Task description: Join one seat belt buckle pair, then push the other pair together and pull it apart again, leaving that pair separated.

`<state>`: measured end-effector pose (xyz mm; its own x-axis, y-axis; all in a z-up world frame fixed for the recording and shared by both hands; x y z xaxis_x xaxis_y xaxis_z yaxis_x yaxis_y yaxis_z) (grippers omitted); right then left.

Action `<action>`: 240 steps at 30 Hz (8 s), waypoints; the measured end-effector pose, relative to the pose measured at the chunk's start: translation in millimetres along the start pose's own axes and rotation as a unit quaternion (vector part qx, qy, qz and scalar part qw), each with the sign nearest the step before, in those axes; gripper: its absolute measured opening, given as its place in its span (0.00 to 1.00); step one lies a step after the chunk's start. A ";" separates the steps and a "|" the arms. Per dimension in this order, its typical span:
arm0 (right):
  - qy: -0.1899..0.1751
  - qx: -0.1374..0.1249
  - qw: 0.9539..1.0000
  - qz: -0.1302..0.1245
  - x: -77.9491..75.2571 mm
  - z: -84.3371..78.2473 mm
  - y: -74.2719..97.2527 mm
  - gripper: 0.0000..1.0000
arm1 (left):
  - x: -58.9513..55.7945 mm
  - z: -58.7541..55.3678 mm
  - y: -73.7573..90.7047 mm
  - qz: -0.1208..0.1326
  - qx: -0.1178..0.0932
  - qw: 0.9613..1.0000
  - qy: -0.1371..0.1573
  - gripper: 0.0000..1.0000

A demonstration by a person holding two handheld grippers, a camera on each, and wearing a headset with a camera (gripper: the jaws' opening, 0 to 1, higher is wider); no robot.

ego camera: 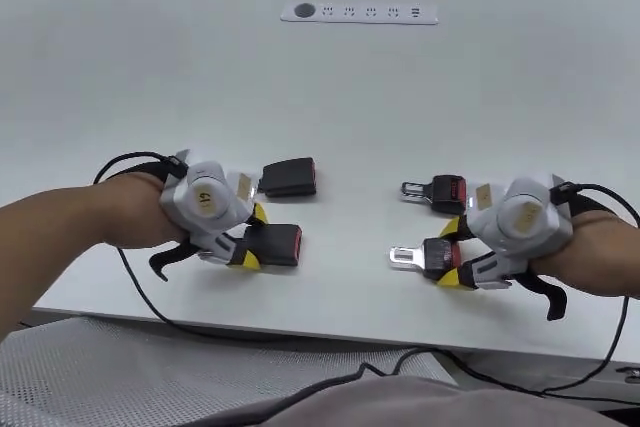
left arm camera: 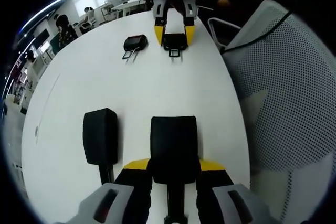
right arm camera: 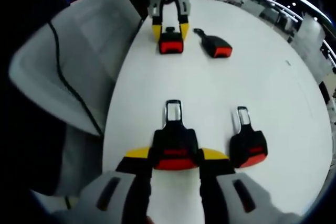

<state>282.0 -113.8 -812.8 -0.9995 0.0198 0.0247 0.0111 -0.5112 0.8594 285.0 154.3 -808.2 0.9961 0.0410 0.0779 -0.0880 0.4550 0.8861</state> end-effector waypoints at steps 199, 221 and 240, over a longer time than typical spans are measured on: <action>-0.022 -0.104 0.994 -0.036 3.7 130.9 -36.5 0.37 | 12.4 37.8 29.7 0.031 -0.014 0.999 0.023 0.38; -0.034 -0.071 0.993 -0.092 -62.5 54.7 12.4 0.36 | 93.1 28.9 16.0 0.080 -0.003 0.997 0.023 0.43; -0.055 -0.025 0.996 -0.065 -88.8 -1.3 10.2 0.38 | 102.2 10.3 -12.4 0.022 0.034 0.999 0.031 0.42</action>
<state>370.8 -121.9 -806.9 -0.9831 0.1814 -0.0259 -0.1216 -0.5399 0.8329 387.9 143.7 -806.6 0.9893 0.1149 0.0904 -0.1287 0.3907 0.9115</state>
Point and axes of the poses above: the centre of the closed fingertips' face, and the gripper's own axes: y roughly backward along the fingers, x roughly to its left, z roughly out of its top, the point moved 5 cm from there along y, roughly backward along the fingers, and after that the axes turned 3 degrees about z, right-handed, at the moved point
